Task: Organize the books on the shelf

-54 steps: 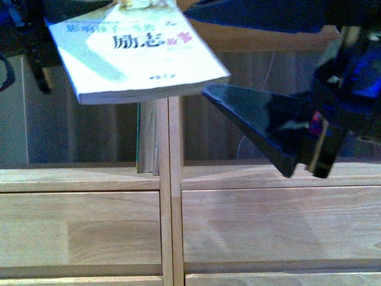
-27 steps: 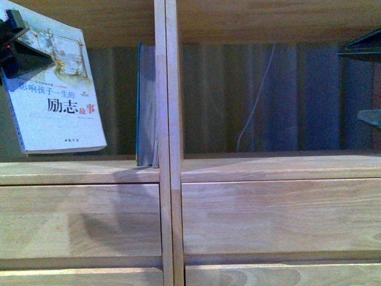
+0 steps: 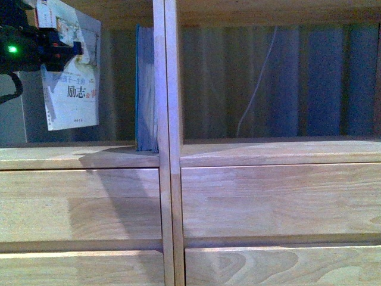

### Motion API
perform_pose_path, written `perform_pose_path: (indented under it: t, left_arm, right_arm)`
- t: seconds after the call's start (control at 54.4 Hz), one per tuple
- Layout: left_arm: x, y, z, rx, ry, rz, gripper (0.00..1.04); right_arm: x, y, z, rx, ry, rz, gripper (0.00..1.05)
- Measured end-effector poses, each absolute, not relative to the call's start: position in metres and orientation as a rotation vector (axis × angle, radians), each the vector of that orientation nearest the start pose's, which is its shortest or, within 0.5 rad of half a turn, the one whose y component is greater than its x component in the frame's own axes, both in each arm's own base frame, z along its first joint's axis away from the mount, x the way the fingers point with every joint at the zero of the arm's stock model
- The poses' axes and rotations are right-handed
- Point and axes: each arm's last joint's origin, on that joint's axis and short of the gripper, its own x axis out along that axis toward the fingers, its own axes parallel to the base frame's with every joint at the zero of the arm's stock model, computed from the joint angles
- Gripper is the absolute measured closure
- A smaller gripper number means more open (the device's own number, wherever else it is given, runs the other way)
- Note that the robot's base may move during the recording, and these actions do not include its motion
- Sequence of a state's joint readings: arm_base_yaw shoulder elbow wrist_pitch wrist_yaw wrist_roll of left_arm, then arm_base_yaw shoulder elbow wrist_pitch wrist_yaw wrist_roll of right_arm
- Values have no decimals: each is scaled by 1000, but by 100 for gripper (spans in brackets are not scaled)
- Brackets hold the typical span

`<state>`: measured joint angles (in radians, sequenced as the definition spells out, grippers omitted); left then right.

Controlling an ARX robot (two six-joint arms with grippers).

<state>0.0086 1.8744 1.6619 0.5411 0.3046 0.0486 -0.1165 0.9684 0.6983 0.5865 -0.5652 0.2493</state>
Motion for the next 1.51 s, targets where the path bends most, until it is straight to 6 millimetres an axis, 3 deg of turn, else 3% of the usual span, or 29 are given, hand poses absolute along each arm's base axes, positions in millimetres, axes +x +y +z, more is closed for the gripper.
perform_pose_path:
  t: [0.496,0.772,1.048,1.195,1.324,1.507]
  left_arm:
    - [515,-27,384,175,-321,-246,98]
    - [539,-60,356,233,-284,-281,98]
    - [546,-79,352,268,-307,-272,98]
    - [547,-84,350,285,-298,-259,68]
    - [546,-82,343,274,-288,-233,50]
    - [527,-75,335,232,-240,-224,20]
  right_arm:
    - [211,-9,342,129,-245,477,7]
    - [211,-9,342,129,-245,477,7]
    - [211,-9,342,129,-245,477,7]
    - [211,-9,342,129,-245,477,7]
    - [211,-9,342,129,-245,477,7]
    - [211,-9,342,129,-245,478,7]
